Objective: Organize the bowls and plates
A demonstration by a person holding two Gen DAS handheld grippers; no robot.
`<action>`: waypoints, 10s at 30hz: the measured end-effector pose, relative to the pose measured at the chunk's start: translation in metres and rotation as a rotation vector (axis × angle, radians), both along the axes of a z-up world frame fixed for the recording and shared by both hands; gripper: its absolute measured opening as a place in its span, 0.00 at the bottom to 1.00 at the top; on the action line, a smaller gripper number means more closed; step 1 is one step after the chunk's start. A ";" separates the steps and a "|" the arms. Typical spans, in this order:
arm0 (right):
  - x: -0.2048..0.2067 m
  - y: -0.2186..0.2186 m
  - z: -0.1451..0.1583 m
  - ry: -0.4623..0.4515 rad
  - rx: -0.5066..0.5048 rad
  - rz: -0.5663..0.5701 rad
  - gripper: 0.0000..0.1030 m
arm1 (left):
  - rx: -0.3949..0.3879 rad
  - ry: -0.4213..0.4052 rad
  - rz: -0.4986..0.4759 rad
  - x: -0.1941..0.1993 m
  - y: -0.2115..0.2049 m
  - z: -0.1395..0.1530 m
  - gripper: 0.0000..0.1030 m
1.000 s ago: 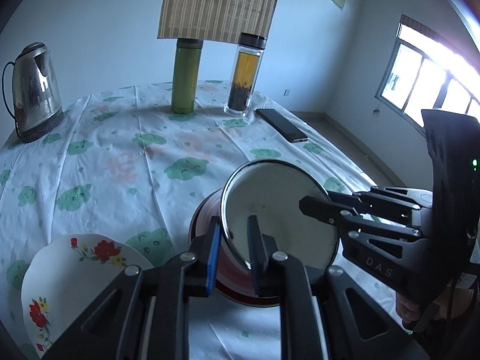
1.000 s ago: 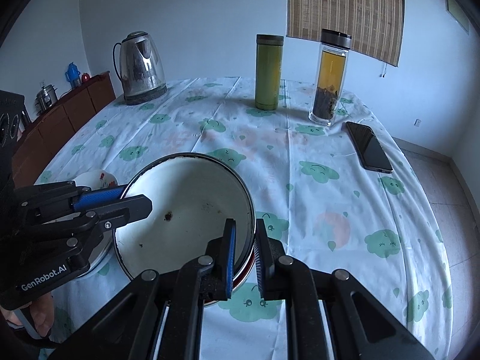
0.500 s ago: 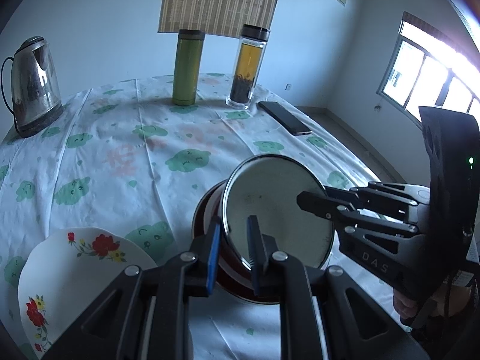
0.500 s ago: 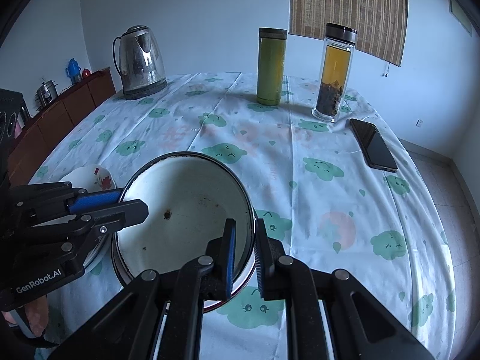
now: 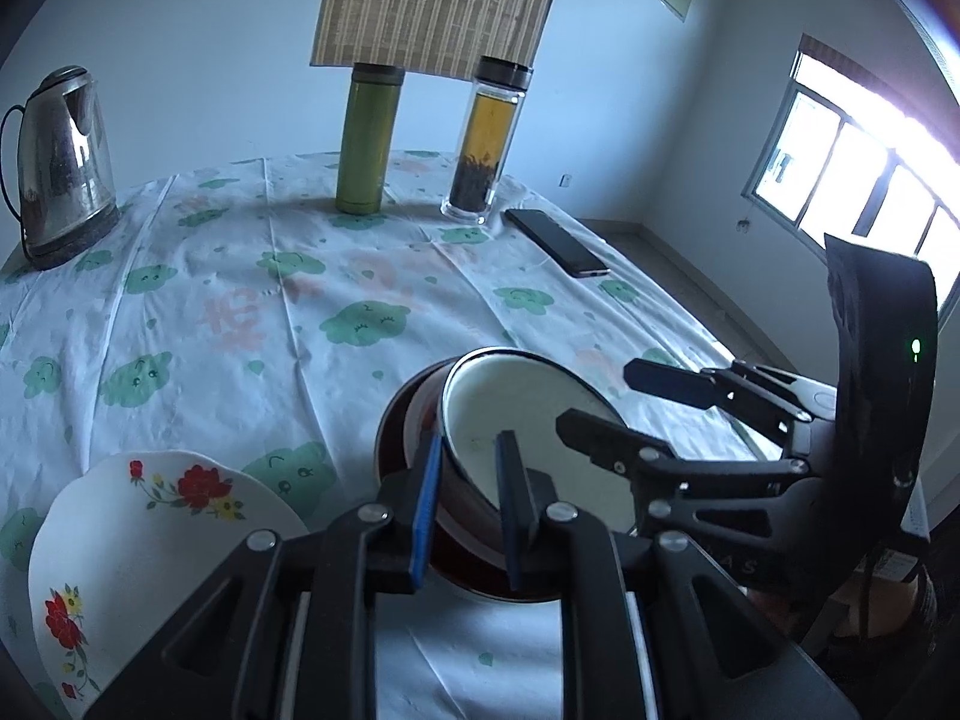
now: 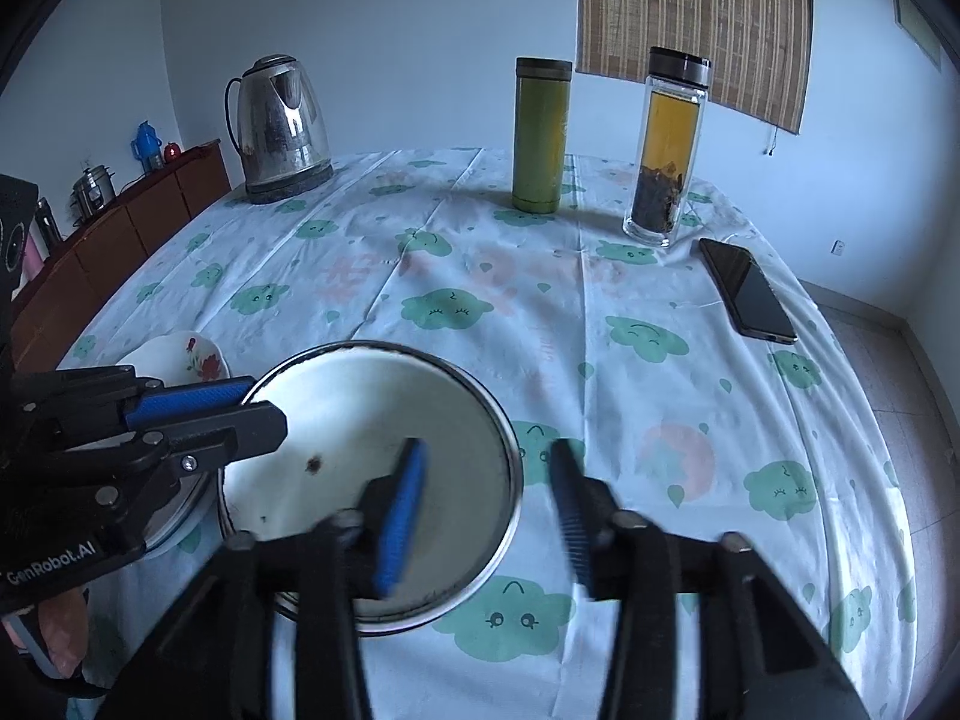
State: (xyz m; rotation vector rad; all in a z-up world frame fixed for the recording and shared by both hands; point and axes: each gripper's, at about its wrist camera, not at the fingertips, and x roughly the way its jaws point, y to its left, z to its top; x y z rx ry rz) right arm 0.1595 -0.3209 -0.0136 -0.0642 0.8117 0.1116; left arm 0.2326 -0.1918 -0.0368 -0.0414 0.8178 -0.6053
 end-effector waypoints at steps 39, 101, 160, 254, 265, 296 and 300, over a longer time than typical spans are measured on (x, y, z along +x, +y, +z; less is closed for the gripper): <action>-0.015 -0.014 -0.009 -0.056 0.141 -0.063 0.61 | 0.033 -0.017 0.024 -0.002 0.000 -0.009 0.38; -0.009 -0.017 -0.011 0.066 0.243 -0.091 0.37 | -0.020 0.066 0.076 -0.003 0.000 -0.018 0.50; -0.018 0.055 0.036 0.069 0.214 0.094 0.18 | -0.079 0.027 0.267 -0.043 0.086 0.019 0.50; -0.062 0.086 0.039 -0.499 0.201 0.099 0.73 | 0.015 -0.336 0.471 -0.075 0.143 0.027 0.73; -0.063 0.099 0.027 -0.516 0.147 0.143 0.73 | -0.015 -0.427 0.486 -0.077 0.136 0.021 0.90; -0.078 0.098 0.029 -0.592 0.126 0.120 0.74 | 0.026 -0.416 0.531 -0.079 0.144 0.015 0.94; -0.079 0.098 0.029 -0.597 0.122 0.116 0.74 | 0.024 -0.412 0.531 -0.079 0.145 0.015 0.95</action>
